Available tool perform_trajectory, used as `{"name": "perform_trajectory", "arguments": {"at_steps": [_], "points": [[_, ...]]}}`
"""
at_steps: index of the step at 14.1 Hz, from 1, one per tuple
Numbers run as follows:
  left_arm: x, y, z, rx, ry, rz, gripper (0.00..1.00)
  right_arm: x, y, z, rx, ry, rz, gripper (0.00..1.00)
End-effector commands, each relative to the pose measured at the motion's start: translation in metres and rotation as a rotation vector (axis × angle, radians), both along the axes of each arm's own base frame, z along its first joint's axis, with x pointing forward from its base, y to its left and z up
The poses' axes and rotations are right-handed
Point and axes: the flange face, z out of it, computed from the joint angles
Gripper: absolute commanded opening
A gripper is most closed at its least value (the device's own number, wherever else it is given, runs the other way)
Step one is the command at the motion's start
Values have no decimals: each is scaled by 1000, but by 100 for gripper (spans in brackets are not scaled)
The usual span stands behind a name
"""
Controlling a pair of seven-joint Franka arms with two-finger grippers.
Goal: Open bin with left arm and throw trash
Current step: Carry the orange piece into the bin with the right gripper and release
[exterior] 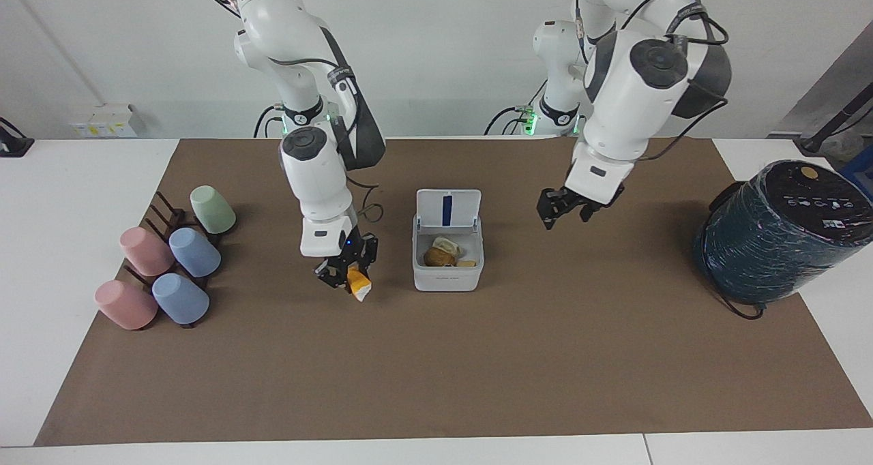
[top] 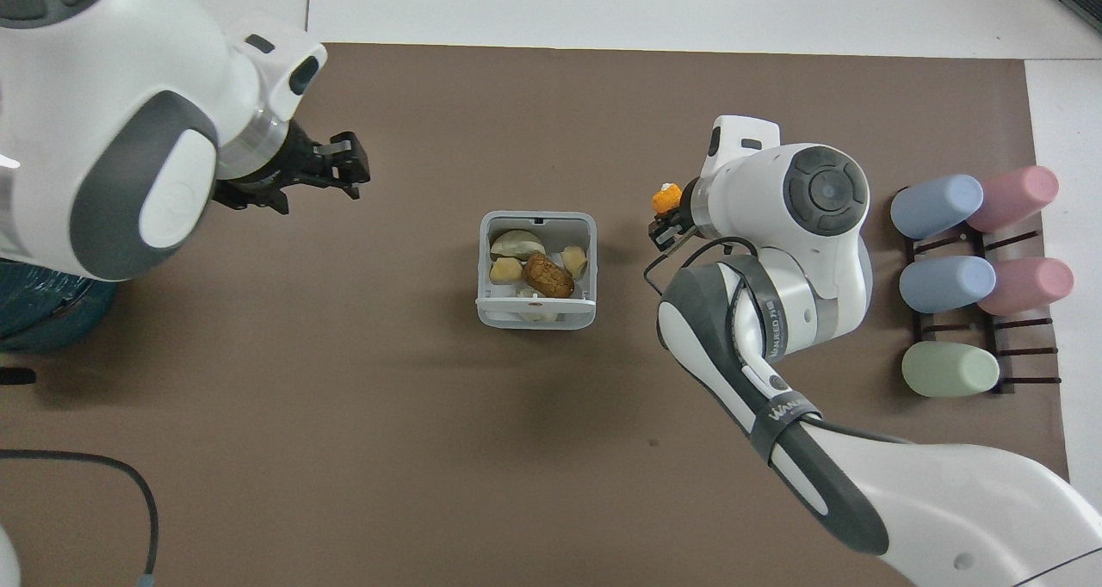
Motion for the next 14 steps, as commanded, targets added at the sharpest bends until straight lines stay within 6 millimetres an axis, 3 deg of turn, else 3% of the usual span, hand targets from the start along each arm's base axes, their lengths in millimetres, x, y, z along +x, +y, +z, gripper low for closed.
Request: {"name": "perform_trajectory", "arguments": {"at_steps": [1,4,8,10,11,14], "points": [[-9,85,41,12,-6,-69,78,3,37,34,17,32,-99,0],[-23,138,66,19,-7,-129,79,-2,70,55,2,26,-182,0],[-35,181,73,51,22,-187,80,-29,123,57,33,45,-266,0],[-34,177,69,52,15,-198,83,-37,135,54,37,53,-287,0],[-35,174,66,53,2,-203,91,-41,140,52,38,59,-294,0],[-36,166,63,53,-14,-210,100,-49,149,46,36,71,-306,0]]}}
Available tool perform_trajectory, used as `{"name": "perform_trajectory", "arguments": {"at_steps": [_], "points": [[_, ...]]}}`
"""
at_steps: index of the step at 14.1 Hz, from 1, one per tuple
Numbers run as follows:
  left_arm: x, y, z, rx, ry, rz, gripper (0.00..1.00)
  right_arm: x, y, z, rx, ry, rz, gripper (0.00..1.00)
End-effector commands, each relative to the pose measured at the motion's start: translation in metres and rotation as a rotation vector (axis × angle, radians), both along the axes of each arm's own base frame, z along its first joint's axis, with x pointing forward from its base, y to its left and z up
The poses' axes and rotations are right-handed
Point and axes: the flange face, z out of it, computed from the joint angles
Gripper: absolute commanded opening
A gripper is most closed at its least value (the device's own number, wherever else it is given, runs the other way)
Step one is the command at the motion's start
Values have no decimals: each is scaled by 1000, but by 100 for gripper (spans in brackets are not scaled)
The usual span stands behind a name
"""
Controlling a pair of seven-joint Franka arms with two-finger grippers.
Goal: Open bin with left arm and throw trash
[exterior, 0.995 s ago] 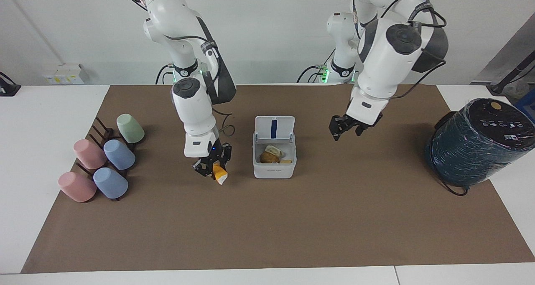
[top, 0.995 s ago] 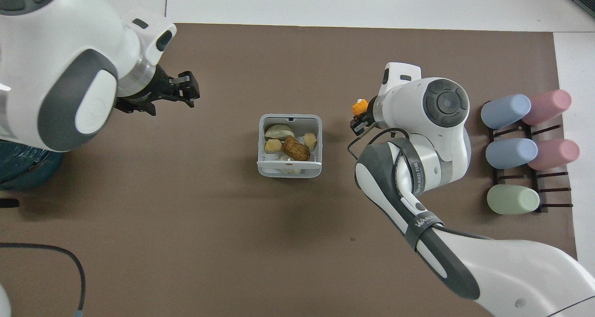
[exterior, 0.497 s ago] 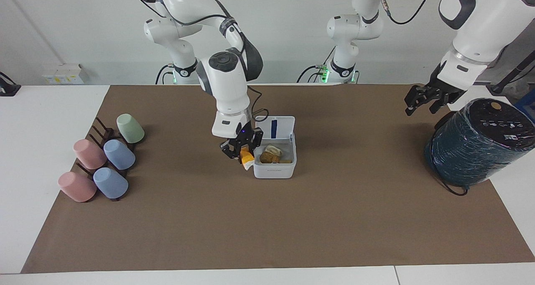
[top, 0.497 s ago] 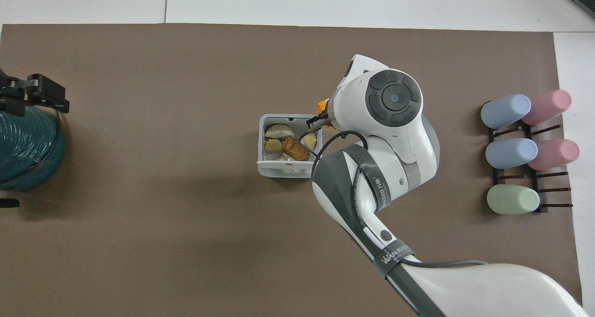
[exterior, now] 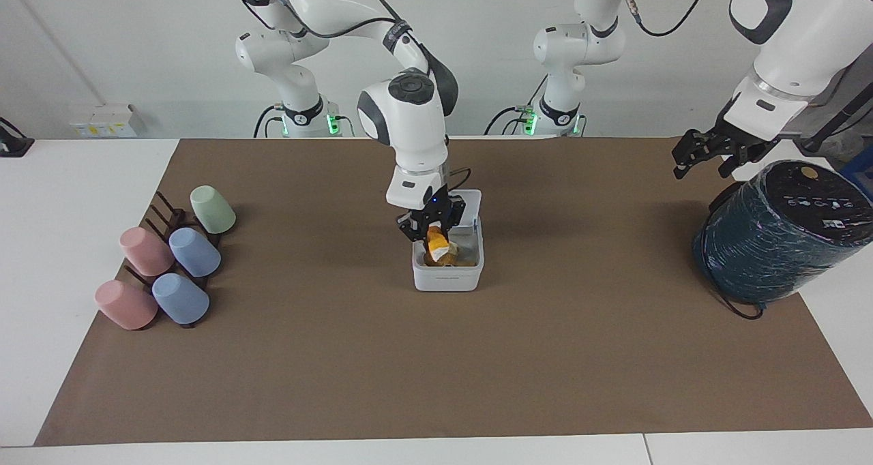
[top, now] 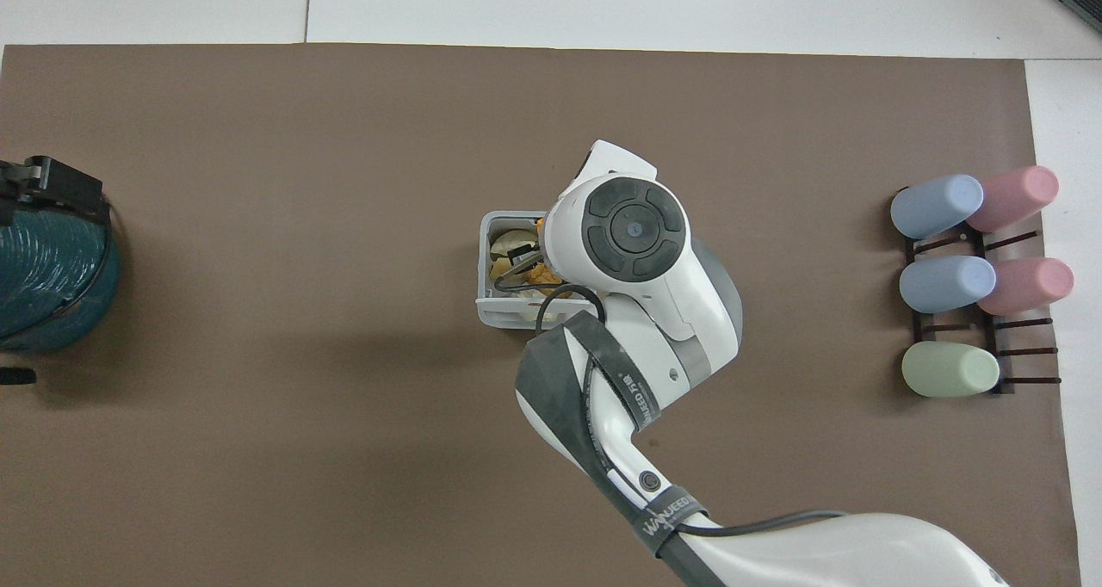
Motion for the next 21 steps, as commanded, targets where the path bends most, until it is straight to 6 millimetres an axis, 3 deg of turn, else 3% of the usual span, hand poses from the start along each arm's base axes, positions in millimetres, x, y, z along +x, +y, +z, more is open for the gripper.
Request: {"name": "perform_trajectory", "arguments": {"at_steps": [1,2,3,6,9,12,16,18,21], "points": [[-10,-5,0,19,-22,-18,100,-6,11,-4,-13,12,-23,20],[-10,-5,2,20,-25,-21,100,-7,12,-5,-12,14,-29,71],[-10,-7,3,20,-28,-25,100,-8,13,-5,-13,16,-31,100],[-10,-8,8,17,-38,-36,100,-6,12,0,-10,14,-39,100],[-10,-11,9,13,-44,-60,100,5,-13,21,3,-12,-79,100],[-11,-7,11,11,-47,-140,100,21,-56,44,19,-35,-146,100],[-12,-12,12,10,-49,-137,100,32,-129,70,27,-60,-240,100],[-14,-16,16,7,-54,-130,100,27,-154,84,31,-65,-274,100],[-15,-21,16,8,-56,-68,100,11,-215,103,4,-16,-356,100]]}}
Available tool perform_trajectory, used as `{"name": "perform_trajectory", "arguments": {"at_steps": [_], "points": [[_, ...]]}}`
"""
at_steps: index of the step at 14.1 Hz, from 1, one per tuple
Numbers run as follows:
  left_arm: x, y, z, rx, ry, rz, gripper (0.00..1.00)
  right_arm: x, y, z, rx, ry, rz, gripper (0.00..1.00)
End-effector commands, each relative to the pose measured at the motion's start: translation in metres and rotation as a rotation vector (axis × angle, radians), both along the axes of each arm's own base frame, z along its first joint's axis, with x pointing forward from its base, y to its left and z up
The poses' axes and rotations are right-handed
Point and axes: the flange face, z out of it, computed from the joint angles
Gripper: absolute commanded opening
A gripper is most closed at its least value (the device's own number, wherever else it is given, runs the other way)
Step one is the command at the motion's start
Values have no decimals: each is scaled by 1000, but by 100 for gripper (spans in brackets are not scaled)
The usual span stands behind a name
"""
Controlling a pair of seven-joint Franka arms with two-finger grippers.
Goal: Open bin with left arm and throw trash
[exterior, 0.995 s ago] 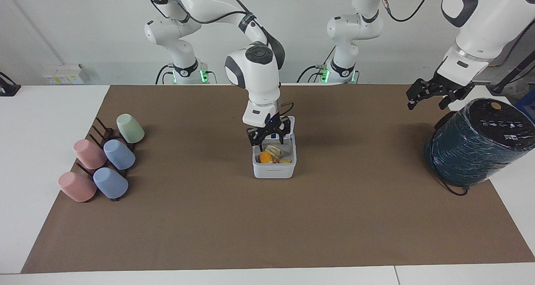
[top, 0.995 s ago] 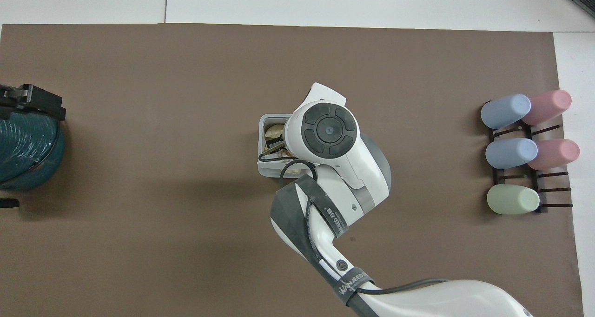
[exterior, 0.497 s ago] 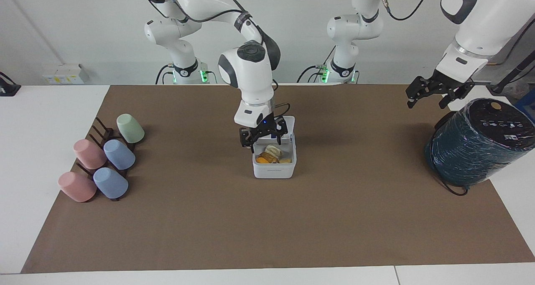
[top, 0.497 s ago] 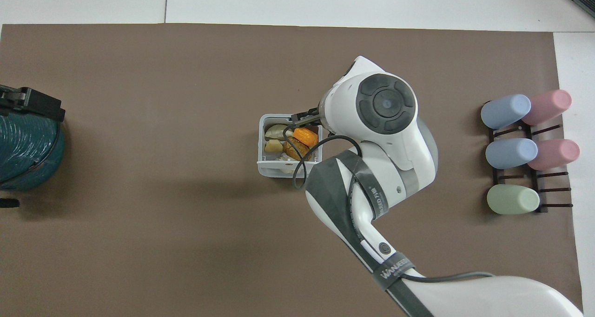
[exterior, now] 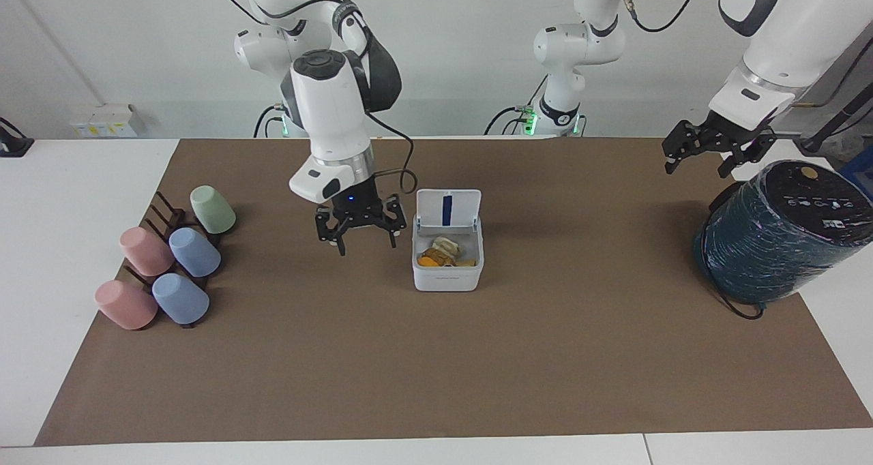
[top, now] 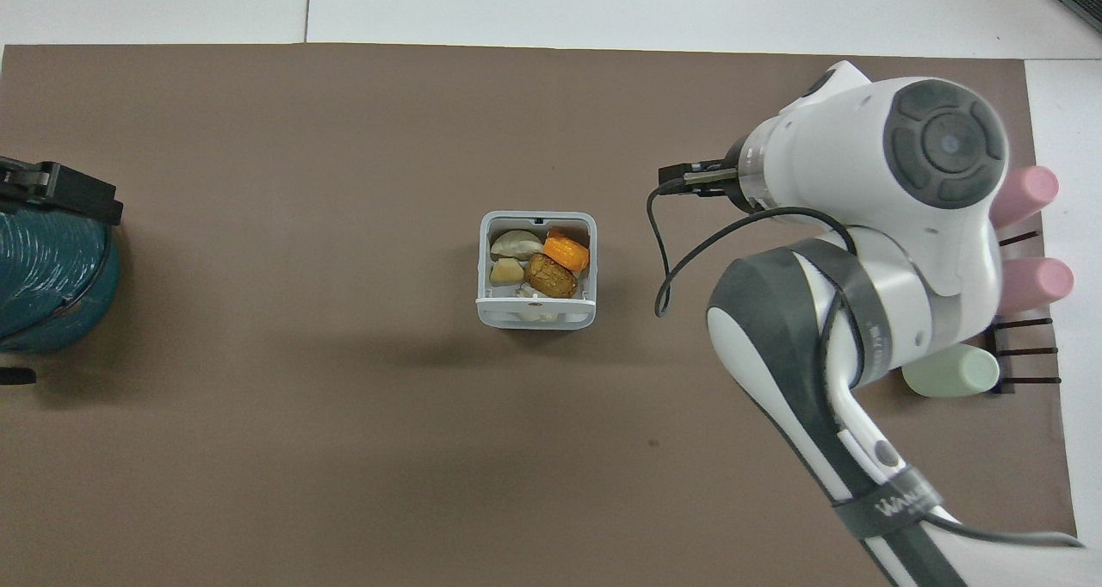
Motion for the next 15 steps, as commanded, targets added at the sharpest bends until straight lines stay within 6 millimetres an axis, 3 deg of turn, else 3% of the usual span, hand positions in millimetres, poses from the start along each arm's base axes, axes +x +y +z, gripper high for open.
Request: {"name": "perform_trajectory", "arguments": {"at_steps": [1,6,9,12,15], "points": [[-8,-7,3,10,-17,29,100,-23,-49,19,-14,22,-66,100],[-9,-9,2,12,-15,25,100,-29,-122,59,-14,33,-156,100],[-10,-8,4,14,-18,14,100,-25,-147,85,-16,47,-201,100],[-10,-9,3,14,-15,13,100,-33,-170,97,-25,82,-239,100],[-10,-9,2,12,-14,11,100,-45,-174,107,-28,110,-245,100]]}}
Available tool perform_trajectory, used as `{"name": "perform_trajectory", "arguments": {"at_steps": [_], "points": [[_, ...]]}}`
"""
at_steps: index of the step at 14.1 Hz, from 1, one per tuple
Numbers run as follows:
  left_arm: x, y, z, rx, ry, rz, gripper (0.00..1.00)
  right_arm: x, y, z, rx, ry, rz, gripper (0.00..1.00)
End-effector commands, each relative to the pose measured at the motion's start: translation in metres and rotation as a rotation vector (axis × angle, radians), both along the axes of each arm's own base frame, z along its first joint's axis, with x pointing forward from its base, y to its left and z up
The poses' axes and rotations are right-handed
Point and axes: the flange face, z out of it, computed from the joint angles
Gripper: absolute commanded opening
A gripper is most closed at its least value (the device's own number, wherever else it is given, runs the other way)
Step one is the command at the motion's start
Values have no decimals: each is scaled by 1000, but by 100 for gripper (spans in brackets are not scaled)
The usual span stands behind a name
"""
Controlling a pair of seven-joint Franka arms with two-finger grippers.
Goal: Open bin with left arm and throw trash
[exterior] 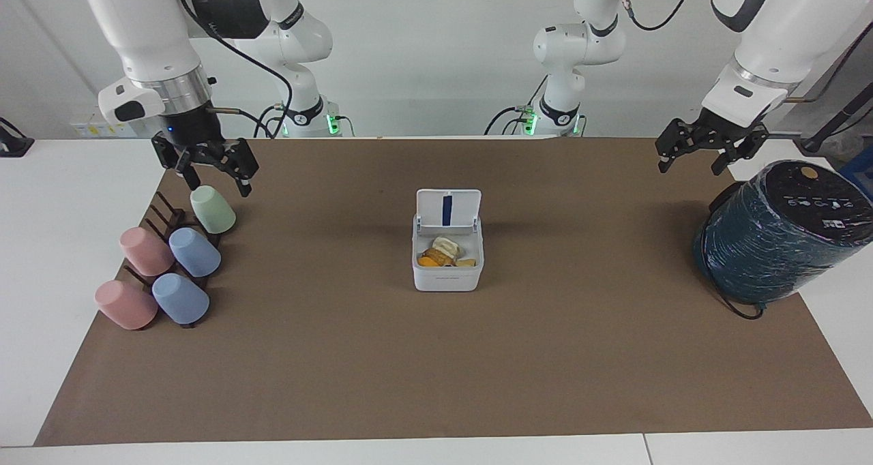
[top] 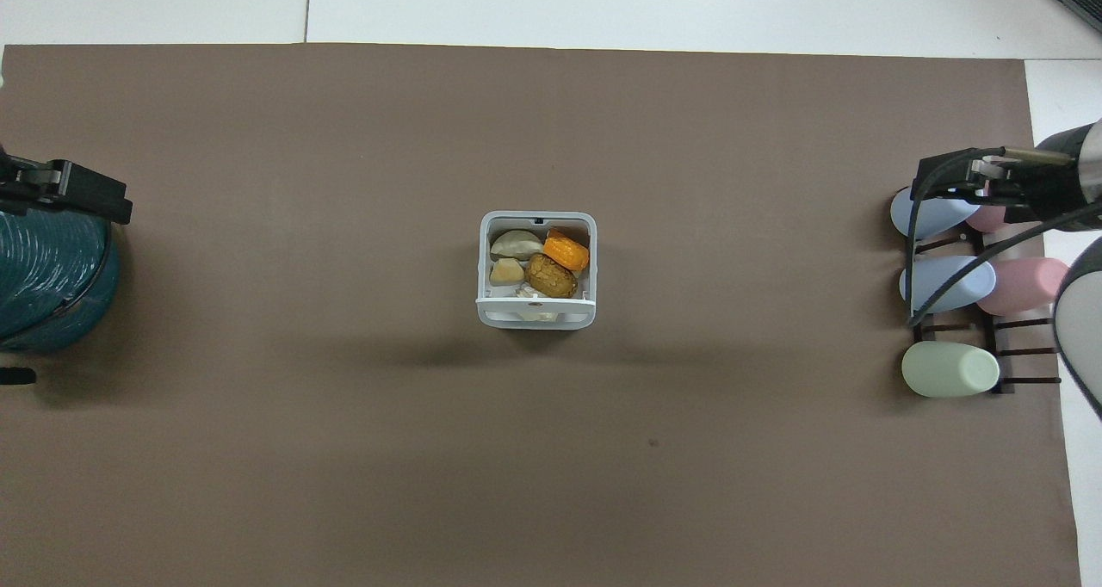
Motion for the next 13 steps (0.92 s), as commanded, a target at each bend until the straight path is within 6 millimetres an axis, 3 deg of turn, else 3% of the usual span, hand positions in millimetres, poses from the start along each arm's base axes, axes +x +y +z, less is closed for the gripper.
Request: {"name": "perform_trajectory", "arguments": {"at_steps": [1,7,13], "points": [[-9,-2,1,13,-12,0,100,-14,-1,13,-10,23,14,100],[-10,-2,0,13,-8,0,100,-26,22,9,-9,74,79,100],[-10,-2,-1,13,-7,0,100,-38,24,2,-14,128,116,100]]}}
